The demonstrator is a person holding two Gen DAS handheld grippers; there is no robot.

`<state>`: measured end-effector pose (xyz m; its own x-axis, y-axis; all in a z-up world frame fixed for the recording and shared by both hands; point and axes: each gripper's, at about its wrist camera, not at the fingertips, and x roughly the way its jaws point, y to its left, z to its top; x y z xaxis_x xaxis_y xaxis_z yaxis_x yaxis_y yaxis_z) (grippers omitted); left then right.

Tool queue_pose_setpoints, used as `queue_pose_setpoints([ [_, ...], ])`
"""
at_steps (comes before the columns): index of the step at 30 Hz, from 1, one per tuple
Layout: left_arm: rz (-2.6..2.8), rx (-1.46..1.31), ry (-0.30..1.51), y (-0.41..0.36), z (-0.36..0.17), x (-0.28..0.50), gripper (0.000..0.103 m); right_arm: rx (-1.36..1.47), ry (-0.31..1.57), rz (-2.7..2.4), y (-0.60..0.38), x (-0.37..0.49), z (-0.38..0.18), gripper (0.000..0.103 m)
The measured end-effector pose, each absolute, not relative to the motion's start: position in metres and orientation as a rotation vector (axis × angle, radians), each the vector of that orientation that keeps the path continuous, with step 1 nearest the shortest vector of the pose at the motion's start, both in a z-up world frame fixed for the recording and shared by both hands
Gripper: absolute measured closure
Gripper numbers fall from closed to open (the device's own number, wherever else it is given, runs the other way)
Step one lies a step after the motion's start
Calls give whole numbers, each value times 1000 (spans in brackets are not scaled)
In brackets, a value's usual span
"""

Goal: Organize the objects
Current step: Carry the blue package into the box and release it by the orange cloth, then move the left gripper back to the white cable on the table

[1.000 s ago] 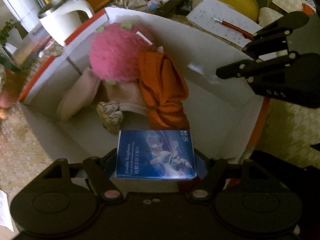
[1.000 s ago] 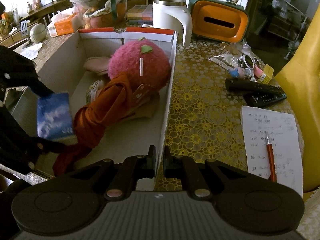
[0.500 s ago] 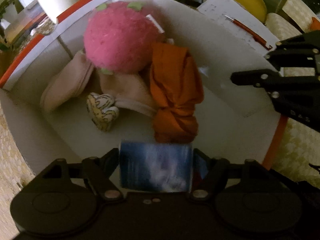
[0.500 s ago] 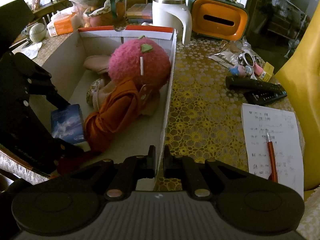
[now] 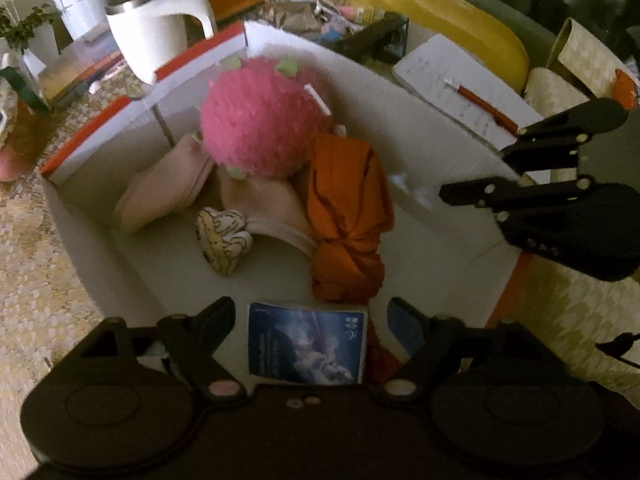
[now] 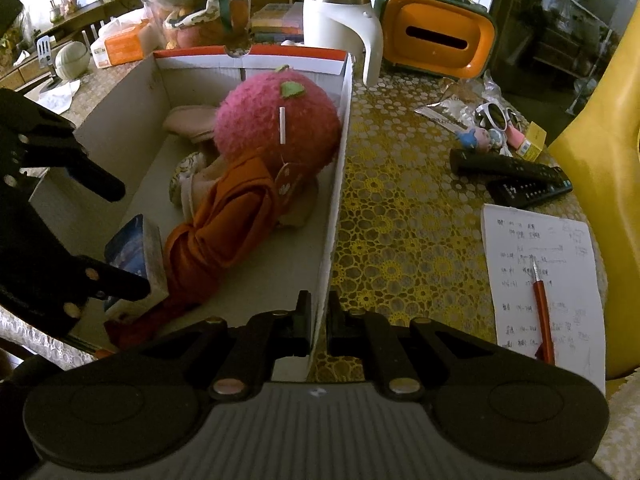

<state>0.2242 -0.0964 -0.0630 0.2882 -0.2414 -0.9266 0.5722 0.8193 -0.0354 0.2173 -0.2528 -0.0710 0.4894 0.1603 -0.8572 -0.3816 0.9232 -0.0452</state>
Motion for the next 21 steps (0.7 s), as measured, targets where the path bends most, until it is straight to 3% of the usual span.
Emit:
queue_pose_setpoints([
  [11,-517,292,1046,-75,-35,203,18,-253,1002,329,-253,216,-71,96],
  [21,-371,206,949,-23,-21,187,9,-253,997,332,-253,215,-71,96],
])
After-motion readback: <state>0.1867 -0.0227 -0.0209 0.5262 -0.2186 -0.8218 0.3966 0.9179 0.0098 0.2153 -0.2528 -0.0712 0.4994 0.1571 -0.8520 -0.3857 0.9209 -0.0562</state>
